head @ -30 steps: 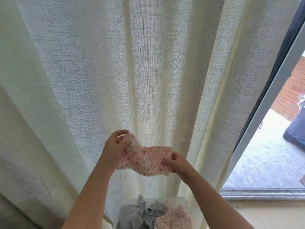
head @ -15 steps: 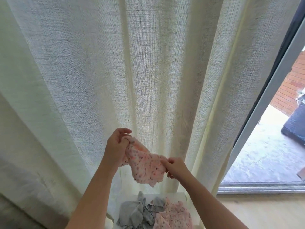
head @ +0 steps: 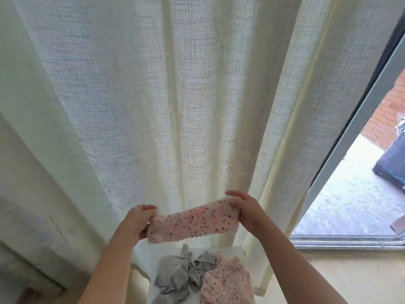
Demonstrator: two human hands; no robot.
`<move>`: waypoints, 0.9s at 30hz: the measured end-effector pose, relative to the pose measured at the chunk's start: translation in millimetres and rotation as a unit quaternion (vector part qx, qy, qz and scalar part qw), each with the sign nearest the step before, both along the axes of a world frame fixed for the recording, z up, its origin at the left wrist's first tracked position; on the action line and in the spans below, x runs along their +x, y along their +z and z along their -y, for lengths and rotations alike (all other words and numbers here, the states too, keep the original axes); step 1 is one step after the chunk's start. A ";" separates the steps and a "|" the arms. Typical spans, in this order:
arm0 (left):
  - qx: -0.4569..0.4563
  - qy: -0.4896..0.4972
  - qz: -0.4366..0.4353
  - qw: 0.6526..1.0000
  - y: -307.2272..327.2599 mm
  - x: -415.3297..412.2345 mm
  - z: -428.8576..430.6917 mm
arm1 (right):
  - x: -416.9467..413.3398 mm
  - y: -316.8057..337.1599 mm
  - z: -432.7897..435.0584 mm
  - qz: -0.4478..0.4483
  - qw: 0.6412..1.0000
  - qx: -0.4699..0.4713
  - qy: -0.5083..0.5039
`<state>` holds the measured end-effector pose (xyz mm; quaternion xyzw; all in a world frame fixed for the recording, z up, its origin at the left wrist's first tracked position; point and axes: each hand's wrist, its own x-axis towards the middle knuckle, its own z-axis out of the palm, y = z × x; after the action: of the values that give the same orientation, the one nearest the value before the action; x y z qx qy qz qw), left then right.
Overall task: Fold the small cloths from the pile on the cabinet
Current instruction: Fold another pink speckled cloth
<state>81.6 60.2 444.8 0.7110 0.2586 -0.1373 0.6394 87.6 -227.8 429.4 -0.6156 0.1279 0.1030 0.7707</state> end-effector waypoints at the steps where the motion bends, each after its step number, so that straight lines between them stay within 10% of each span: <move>1: -0.012 -0.001 -0.009 1.000 -0.5 -2.4 0.3 | -0.5 0.7 2.3 -0.003 1.000 0.000 -0.003; 15: -0.071 -0.076 -0.030 0.994 -18.2 -7.4 6.4 | -11.0 -2.9 27.5 0.038 0.996 -0.078 -0.014; 27: -0.055 -0.015 0.206 0.977 -1.9 0.0 10.7 | -9.6 27.8 44.3 0.082 0.982 -0.169 0.016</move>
<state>81.6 49.5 442.9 0.6916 0.1022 -0.0113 0.7150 78.1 -272.1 457.2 -0.7455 0.0701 0.0419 0.6615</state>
